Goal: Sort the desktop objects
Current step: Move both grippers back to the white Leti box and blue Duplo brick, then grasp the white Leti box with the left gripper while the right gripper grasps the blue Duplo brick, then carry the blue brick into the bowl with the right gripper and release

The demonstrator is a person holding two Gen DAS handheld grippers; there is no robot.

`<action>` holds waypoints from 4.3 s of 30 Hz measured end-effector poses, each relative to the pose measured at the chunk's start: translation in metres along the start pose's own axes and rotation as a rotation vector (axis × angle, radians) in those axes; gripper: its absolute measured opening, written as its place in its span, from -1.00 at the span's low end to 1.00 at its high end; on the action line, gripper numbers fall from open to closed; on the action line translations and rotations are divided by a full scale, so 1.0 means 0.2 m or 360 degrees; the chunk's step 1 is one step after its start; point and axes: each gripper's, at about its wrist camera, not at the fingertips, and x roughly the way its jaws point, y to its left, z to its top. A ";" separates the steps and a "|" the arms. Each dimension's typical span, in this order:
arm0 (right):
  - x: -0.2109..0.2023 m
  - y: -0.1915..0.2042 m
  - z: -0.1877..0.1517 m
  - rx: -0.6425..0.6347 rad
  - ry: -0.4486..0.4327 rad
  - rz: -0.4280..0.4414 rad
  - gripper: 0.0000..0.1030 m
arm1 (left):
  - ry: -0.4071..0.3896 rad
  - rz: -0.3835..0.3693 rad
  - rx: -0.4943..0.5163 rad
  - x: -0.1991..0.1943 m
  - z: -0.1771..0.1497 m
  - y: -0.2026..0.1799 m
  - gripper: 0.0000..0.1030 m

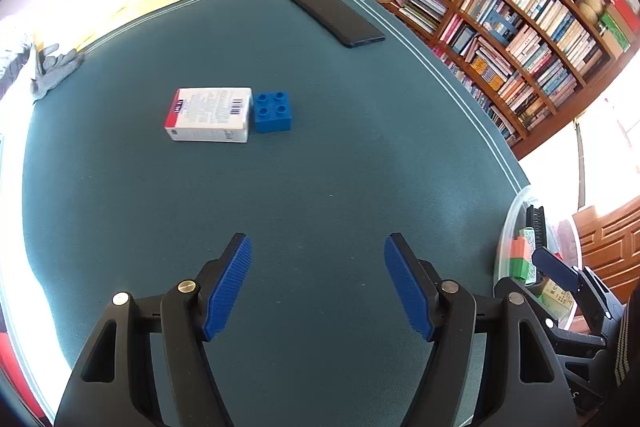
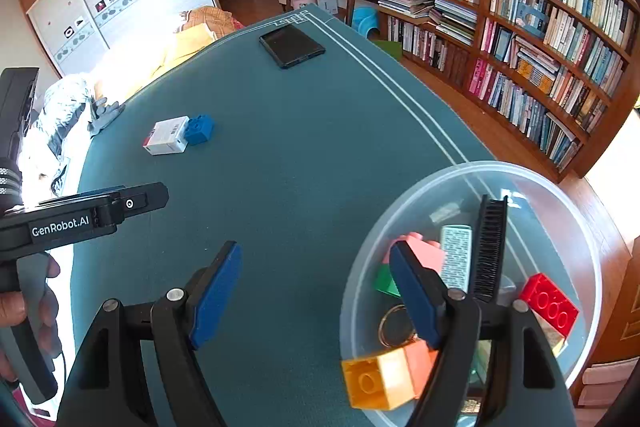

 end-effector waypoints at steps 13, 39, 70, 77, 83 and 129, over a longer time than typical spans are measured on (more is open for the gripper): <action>0.20 0.26 0.12 -0.0079 0.0062 0.0023 0.57 | -0.0026 0.0046 -0.0154 0.13 0.18 0.37 0.41; 0.49 0.45 0.26 -0.0115 0.0131 -0.0003 0.57 | -0.0028 0.0017 -0.0033 0.46 0.40 0.48 0.73; 0.81 0.71 0.50 -0.0380 0.0093 -0.0039 -0.29 | -0.0043 0.0198 -0.0154 0.29 0.19 0.70 0.59; 0.71 0.64 0.44 -0.0304 0.0111 -0.0016 -0.29 | -0.0048 0.0198 -0.0111 0.27 0.19 0.62 0.59; 0.57 0.54 0.37 -0.0212 0.0098 -0.0009 -0.29 | -0.0061 0.0185 -0.0056 0.23 0.17 0.52 0.59; -0.07 -0.33 -0.11 0.0345 0.0053 -0.0362 -0.28 | -0.0024 0.0197 0.0072 0.28 0.05 0.14 0.56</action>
